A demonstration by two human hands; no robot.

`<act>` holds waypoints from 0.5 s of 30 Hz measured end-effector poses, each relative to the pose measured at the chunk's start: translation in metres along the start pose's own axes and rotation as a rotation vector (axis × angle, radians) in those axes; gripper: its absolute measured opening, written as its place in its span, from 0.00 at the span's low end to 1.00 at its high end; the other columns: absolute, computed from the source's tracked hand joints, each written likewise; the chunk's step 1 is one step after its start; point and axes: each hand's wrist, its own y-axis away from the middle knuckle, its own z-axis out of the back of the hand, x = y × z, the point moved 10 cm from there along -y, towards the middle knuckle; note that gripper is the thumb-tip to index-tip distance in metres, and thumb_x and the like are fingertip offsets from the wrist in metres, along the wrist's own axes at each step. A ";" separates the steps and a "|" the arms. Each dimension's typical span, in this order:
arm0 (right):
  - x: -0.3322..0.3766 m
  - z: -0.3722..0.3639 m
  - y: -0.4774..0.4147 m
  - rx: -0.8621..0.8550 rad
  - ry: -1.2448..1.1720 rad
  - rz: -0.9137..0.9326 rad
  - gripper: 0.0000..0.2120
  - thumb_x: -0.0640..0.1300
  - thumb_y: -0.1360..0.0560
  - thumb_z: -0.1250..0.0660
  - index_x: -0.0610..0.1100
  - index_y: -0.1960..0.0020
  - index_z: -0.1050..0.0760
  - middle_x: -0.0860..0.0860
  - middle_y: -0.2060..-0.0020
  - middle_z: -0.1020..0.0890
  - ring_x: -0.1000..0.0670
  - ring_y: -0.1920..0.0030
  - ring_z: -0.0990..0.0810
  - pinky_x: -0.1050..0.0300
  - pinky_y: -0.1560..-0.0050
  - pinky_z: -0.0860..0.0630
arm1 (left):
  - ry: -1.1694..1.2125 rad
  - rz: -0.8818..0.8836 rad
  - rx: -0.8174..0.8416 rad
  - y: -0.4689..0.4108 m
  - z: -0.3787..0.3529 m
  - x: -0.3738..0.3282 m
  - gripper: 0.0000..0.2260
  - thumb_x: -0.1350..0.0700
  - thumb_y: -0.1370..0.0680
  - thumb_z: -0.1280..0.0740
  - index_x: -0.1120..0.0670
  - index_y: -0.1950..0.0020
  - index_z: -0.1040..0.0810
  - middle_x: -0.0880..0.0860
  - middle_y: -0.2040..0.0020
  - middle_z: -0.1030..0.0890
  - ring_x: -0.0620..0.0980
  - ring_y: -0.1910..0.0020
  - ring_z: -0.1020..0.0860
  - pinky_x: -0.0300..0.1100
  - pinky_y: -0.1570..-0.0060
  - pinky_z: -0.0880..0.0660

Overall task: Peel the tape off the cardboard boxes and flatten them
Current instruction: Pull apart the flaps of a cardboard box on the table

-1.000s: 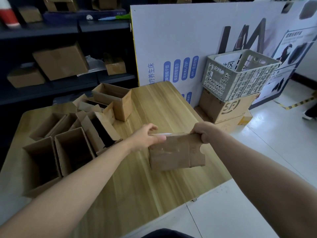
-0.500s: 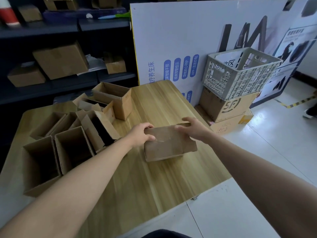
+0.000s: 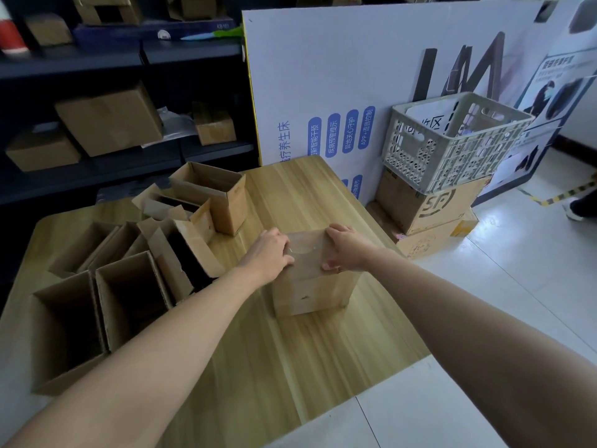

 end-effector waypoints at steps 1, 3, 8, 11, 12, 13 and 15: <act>0.000 0.000 -0.003 0.003 0.001 0.000 0.40 0.52 0.29 0.27 0.42 0.24 0.43 0.47 0.25 0.42 0.44 0.26 0.44 0.49 0.28 0.42 | -0.012 0.014 0.008 -0.003 0.001 0.001 0.15 0.53 0.23 0.33 0.58 0.38 0.24 0.54 0.41 0.26 0.51 0.41 0.28 0.43 0.40 0.31; 0.000 0.000 -0.009 0.009 0.005 -0.001 0.40 0.51 0.30 0.27 0.42 0.25 0.42 0.47 0.25 0.41 0.44 0.26 0.43 0.50 0.28 0.41 | -0.039 0.025 0.027 -0.010 0.002 0.003 0.12 0.54 0.23 0.33 0.57 0.42 0.21 0.55 0.43 0.24 0.53 0.44 0.26 0.44 0.42 0.29; 0.002 0.002 -0.017 0.022 0.019 0.001 0.40 0.51 0.30 0.26 0.41 0.26 0.40 0.47 0.27 0.39 0.44 0.28 0.40 0.50 0.30 0.37 | -0.063 0.015 0.073 -0.016 0.003 0.002 0.08 0.56 0.23 0.33 0.58 0.47 0.20 0.55 0.47 0.22 0.52 0.49 0.24 0.42 0.48 0.26; 0.004 0.006 -0.019 0.014 0.028 0.005 0.38 0.51 0.31 0.25 0.41 0.27 0.38 0.47 0.29 0.37 0.45 0.29 0.38 0.52 0.31 0.35 | -0.090 0.011 0.080 -0.015 0.003 -0.003 0.06 0.58 0.22 0.35 0.58 0.48 0.21 0.55 0.50 0.23 0.51 0.53 0.25 0.40 0.54 0.27; 0.004 0.006 -0.019 0.013 0.032 0.006 0.38 0.51 0.32 0.25 0.41 0.28 0.37 0.47 0.30 0.36 0.45 0.30 0.37 0.52 0.32 0.35 | -0.090 0.022 0.078 -0.016 0.003 -0.003 0.05 0.58 0.22 0.35 0.58 0.49 0.22 0.54 0.51 0.23 0.50 0.54 0.26 0.39 0.56 0.28; 0.004 0.006 -0.019 0.013 0.033 0.006 0.38 0.51 0.32 0.25 0.41 0.28 0.36 0.47 0.30 0.35 0.45 0.31 0.37 0.53 0.32 0.35 | -0.078 0.042 0.078 -0.016 0.002 -0.002 0.03 0.59 0.22 0.35 0.57 0.51 0.23 0.53 0.52 0.23 0.49 0.55 0.26 0.39 0.57 0.28; 0.004 0.007 -0.019 0.014 0.038 0.005 0.38 0.51 0.32 0.25 0.40 0.28 0.35 0.46 0.31 0.34 0.45 0.32 0.36 0.53 0.33 0.34 | -0.024 0.088 0.086 -0.017 0.001 0.002 0.03 0.59 0.22 0.35 0.55 0.56 0.25 0.52 0.56 0.23 0.49 0.57 0.25 0.39 0.59 0.27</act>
